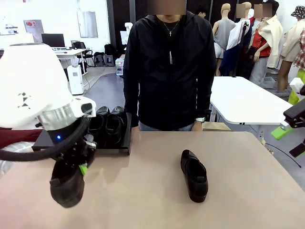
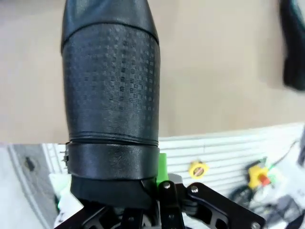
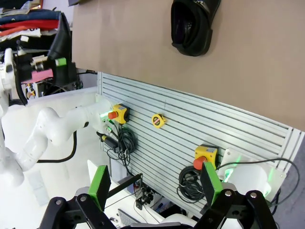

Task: Organize the shoes by placing them on the stand.
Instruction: Place the Shoe from the middle of the table onto the Shoes Stand.

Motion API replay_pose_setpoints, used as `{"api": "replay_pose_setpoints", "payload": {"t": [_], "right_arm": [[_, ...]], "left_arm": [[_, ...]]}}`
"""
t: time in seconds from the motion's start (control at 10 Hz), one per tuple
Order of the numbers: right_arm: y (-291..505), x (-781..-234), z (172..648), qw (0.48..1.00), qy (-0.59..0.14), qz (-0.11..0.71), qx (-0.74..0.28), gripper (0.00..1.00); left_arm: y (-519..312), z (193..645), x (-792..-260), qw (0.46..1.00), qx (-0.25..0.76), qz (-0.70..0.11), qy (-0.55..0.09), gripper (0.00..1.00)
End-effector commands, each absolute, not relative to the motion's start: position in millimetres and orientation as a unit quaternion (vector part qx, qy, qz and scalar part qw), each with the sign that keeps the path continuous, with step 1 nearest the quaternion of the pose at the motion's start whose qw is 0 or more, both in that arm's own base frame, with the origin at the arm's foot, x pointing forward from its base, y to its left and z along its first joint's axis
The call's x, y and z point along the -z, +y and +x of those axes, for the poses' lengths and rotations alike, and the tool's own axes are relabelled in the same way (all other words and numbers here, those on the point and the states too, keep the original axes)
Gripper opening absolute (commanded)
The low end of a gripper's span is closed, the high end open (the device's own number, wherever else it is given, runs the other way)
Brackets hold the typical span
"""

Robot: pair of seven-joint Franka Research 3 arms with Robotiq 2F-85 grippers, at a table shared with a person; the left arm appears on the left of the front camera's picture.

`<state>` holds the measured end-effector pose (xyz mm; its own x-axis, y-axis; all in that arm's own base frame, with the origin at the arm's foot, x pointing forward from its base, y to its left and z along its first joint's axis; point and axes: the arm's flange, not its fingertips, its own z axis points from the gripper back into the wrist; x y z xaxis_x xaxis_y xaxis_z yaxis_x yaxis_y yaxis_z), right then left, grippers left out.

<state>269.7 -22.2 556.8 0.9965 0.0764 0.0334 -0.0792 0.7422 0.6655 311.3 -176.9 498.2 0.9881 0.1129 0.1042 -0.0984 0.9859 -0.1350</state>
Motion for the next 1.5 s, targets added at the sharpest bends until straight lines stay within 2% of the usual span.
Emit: {"api": "replay_pose_setpoints", "payload": {"t": [0.0, 0.1, 0.2, 0.3, 0.4, 0.5, 0.7, 0.8, 0.9, 1.1, 1.2, 1.4], "right_arm": [[-24.3, -559.1, 270.9, 0.929, -0.005, 0.365, -0.053, 1.00], [-24.3, -559.1, 270.9, 0.929, -0.005, 0.365, -0.053, 1.00], [-24.3, -559.1, 270.9, 0.929, -0.005, 0.365, -0.053, 1.00], [-24.3, -559.1, 270.9, 0.929, -0.005, 0.365, -0.053, 1.00], [-24.3, -559.1, 270.9, 0.929, -0.005, 0.365, -0.053, 1.00], [-24.3, -559.1, 270.9, 0.929, -0.005, 0.365, -0.053, 1.00], [-24.3, -559.1, 270.9, 0.929, -0.005, 0.365, -0.053, 1.00], [-24.3, -559.1, 270.9, 0.929, -0.005, 0.365, -0.053, 1.00], [-24.3, -559.1, 270.9, 0.929, -0.005, 0.365, -0.053, 1.00], [-24.3, -559.1, 270.9, 0.929, -0.005, 0.365, -0.053, 1.00], [-24.3, -559.1, 270.9, 0.929, -0.005, 0.365, -0.053, 1.00], [-24.3, -559.1, 270.9, 0.929, -0.005, 0.365, -0.053, 1.00]], "left_arm": [[-104.2, 358.9, -532.8, 0.982, -0.165, -0.046, -0.082, 0.00], [-61.9, 378.3, -542.2, 0.986, -0.140, -0.036, -0.082, 0.00], [-16.4, 405.4, -549.2, 0.977, -0.167, -0.010, -0.131, 0.00], [17.3, 437.3, -546.3, 0.984, -0.095, -0.026, -0.151, 0.00], [39.9, 466.6, -537.0, 0.986, -0.076, -0.001, -0.151, 0.00], [56.8, 497.0, -525.5, 0.987, -0.050, -0.019, -0.150, 0.00], [64.1, 520.6, -529.1, 0.981, -0.047, -0.058, -0.180, 0.00], [62.4, 524.7, -538.0, 0.981, -0.079, -0.090, -0.153, 0.00], [63.8, 516.3, -509.4, 0.984, -0.051, -0.023, -0.168, 0.00], [63.8, 516.3, -509.4, 0.984, -0.051, -0.023, -0.168, 0.00], [58.6, 527.9, -510.0, 0.984, -0.057, -0.045, -0.161, 0.00], [51.6, 583.6, -496.0, 0.986, 0.002, 0.021, -0.165, 0.00]]}}
